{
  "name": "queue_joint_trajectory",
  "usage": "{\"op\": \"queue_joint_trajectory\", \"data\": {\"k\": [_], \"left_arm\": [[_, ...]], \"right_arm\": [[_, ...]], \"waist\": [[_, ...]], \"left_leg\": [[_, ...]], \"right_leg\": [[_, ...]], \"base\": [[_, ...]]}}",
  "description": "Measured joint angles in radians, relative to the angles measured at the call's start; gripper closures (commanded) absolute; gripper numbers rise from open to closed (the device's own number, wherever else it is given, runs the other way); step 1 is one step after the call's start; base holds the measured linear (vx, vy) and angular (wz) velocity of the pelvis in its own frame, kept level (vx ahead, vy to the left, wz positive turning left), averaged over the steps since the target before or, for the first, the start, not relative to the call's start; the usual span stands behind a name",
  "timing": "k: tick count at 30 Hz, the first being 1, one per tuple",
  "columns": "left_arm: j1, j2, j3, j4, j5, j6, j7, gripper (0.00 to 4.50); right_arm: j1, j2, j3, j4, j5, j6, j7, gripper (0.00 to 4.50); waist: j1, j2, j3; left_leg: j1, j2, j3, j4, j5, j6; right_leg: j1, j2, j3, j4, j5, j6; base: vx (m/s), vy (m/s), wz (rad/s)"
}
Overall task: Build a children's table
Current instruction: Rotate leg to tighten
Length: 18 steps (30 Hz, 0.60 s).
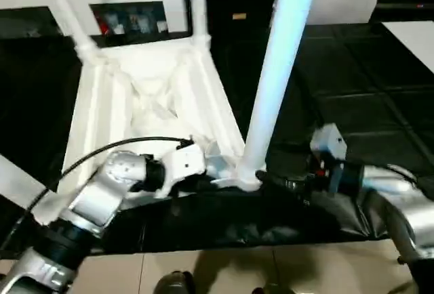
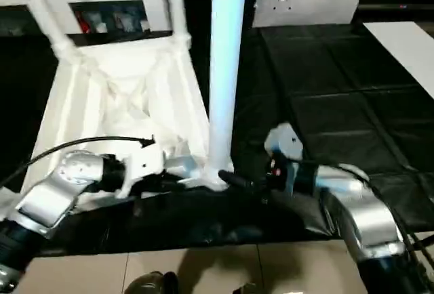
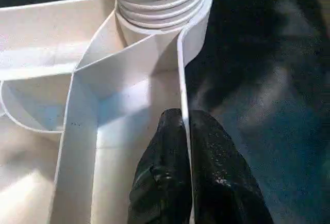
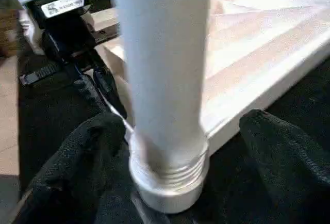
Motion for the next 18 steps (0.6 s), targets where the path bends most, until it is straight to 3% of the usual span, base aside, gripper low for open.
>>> {"op": "queue_joint_trajectory", "data": {"k": [8, 18], "left_arm": [[-0.024, -0.002, -0.013, 0.038, -0.001, -0.054, -0.036, 4.50], [-0.058, -0.015, -0.020, 0.099, 0.003, -0.093, -0.053, 4.50]], "right_arm": [[-0.073, 0.000, 0.069, 0.109, -0.035, -0.043, 0.112, 1.26], [-0.108, 0.007, 0.105, 0.166, -0.087, -0.117, 0.144, 1.26]], "waist": [[0.013, -0.006, 0.003], [0.013, -0.013, 0.005]], "left_leg": [[-0.007, -0.005, 0.007, 0.005, 0.000, 0.014], [-0.006, -0.005, 0.011, 0.005, 0.001, 0.016]], "right_leg": [[-0.004, -0.010, 0.000, 0.002, 0.001, 0.001], [-0.004, -0.014, 0.000, 0.001, 0.005, 0.002]], "base": [[0.000, 0.000, 0.00], [0.000, 0.000, 0.00]]}}
